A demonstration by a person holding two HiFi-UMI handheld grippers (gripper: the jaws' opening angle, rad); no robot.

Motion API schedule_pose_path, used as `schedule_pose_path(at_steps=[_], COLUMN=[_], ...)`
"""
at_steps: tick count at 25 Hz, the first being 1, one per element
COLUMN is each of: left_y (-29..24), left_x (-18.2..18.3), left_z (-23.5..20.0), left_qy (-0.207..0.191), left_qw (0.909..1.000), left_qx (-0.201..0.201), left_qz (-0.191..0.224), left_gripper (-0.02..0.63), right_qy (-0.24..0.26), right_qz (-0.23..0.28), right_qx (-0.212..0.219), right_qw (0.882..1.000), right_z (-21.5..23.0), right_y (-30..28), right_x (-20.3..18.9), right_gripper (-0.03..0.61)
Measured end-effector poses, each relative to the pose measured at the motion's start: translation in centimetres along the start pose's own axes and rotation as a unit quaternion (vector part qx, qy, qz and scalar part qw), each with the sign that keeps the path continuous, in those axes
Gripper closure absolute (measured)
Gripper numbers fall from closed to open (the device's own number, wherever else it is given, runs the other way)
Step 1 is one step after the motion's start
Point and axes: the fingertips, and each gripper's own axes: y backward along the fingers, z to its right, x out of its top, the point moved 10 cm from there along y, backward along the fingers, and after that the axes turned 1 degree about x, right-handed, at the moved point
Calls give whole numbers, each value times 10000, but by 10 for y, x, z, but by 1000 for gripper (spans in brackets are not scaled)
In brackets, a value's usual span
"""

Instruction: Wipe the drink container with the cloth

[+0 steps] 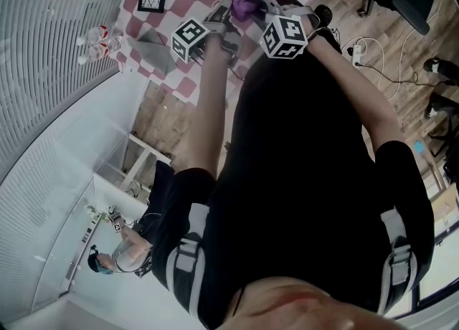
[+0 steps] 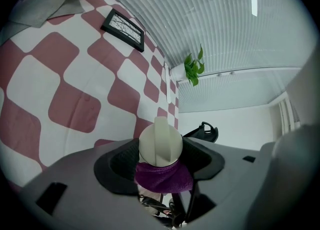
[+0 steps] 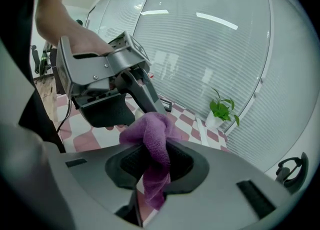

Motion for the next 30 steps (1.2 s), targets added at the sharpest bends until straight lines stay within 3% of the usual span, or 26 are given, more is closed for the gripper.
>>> schedule_pose_path(at_steps=[5, 10, 23, 30], left_y=[-1, -2, -9, -8], left_x=[0, 6, 10, 7], left_z=[-7, -7, -6, -8], left_qy=[569, 741, 978, 1036], left_qw=[9983, 9970, 9947, 9940], left_qx=[-146, -227, -312, -321], left_qz=[34, 86, 82, 109], left_gripper=[328, 337, 344, 344], right_qy=[506, 731, 647, 495], right_qz=[-40, -308, -1394, -1299], right_qx=[-222, -300, -438, -346], right_qw=[9985, 9964, 9871, 9897], right_z=[-13, -17, -10, -14], right_y=[-1, -1, -2, -7], right_x=[-17, -43, -105, -94], right_gripper=[474, 474, 474, 474])
